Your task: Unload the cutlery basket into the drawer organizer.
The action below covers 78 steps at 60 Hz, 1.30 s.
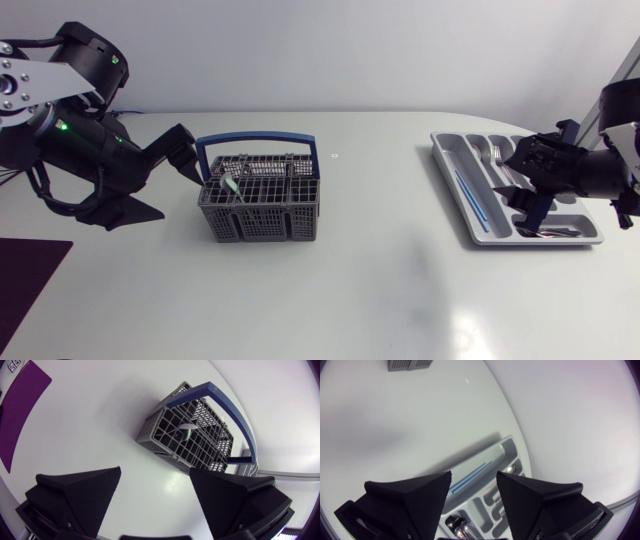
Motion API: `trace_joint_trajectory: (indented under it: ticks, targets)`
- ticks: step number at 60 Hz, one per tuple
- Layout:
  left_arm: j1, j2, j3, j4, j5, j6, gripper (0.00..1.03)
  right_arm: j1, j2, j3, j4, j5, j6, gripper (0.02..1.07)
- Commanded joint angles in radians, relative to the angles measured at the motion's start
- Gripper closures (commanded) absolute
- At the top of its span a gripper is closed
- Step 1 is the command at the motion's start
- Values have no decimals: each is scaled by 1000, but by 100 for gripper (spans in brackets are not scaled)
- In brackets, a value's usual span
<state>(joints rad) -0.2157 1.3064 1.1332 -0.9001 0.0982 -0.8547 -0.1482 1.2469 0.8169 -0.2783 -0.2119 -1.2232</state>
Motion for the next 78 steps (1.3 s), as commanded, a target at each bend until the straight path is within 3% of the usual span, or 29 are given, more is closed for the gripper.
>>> trace_joint_trajectory:
  ticks: [1,23,50,78]
  targets:
    - [12,-19,-32,0,-9,32,7,99,-40,14,-45,23,139,39]
    - [49,-27,-55,17,-8,85,7,538,-32,145,-167,152,541,39]
    - [68,-29,-69,38,-8,151,7,750,140,381,-311,147,883,39]
    - [91,-35,-81,82,-8,263,7,842,318,599,-398,108,1108,39]
